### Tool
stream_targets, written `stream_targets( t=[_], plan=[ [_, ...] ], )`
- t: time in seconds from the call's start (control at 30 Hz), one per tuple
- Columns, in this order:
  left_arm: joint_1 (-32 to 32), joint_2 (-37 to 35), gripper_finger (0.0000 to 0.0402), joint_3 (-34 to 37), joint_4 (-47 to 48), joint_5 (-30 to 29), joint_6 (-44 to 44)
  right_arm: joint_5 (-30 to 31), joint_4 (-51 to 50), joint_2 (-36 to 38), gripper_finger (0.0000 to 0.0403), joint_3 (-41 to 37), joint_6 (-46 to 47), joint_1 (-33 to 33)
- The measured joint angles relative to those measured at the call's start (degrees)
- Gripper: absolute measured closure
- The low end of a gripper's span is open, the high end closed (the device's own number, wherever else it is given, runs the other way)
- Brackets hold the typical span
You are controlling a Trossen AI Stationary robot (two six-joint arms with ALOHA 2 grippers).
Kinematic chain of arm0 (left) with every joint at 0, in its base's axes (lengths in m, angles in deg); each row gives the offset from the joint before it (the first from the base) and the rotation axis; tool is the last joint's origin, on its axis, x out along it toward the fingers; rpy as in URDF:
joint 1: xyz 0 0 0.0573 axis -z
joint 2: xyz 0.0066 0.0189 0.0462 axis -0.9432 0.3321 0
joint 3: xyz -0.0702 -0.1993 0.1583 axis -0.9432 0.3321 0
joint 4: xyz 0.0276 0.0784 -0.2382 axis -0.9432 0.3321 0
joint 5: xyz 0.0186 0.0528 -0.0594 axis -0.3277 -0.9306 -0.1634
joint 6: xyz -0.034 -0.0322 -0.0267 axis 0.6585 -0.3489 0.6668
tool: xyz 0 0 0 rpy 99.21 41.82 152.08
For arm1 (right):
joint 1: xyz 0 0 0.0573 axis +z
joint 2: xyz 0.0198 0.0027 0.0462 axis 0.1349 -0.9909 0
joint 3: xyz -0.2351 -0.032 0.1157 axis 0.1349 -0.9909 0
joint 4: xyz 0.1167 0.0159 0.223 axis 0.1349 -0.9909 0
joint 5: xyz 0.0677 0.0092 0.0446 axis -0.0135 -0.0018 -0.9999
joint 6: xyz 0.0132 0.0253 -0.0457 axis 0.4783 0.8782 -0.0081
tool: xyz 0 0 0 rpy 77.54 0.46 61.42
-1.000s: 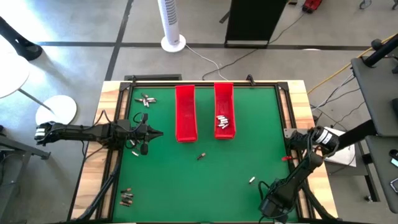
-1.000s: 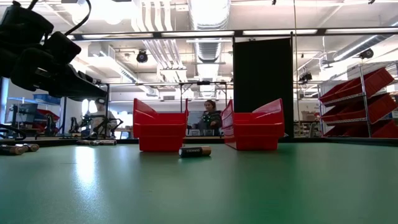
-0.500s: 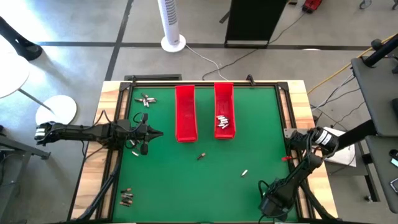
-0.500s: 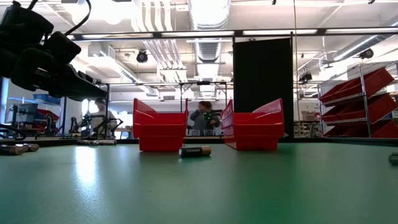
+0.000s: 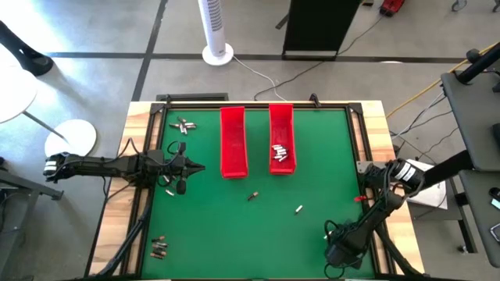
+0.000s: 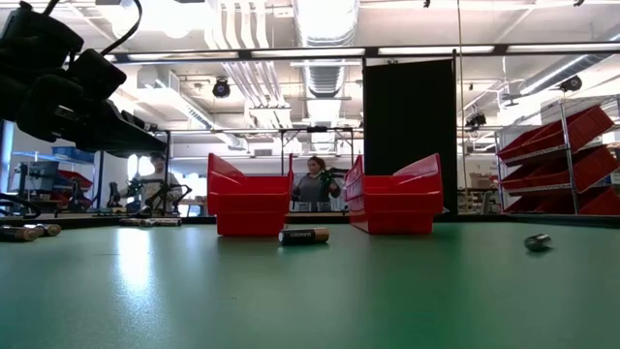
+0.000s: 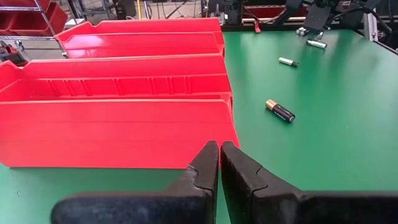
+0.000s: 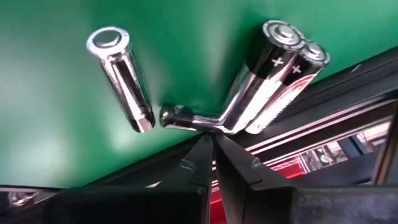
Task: Sort batteries
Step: Adjust the silver batteries
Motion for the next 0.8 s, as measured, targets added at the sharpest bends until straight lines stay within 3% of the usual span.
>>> stream_targets(
  t=[0.53, 0.8],
  plan=[
    [0.00, 0.02, 0.0402, -0.02, 0.00, 0.00, 0.00, 4.06, -1.99, 0.06, 0.0390, 0.06, -3.66, -2.87],
    [0.00, 0.00, 0.0402, -0.01, 0.00, 0.00, 0.00, 4.06, -11.45, 0.37, 0.0390, 1.66, -8.96, -4.83]
  ],
)
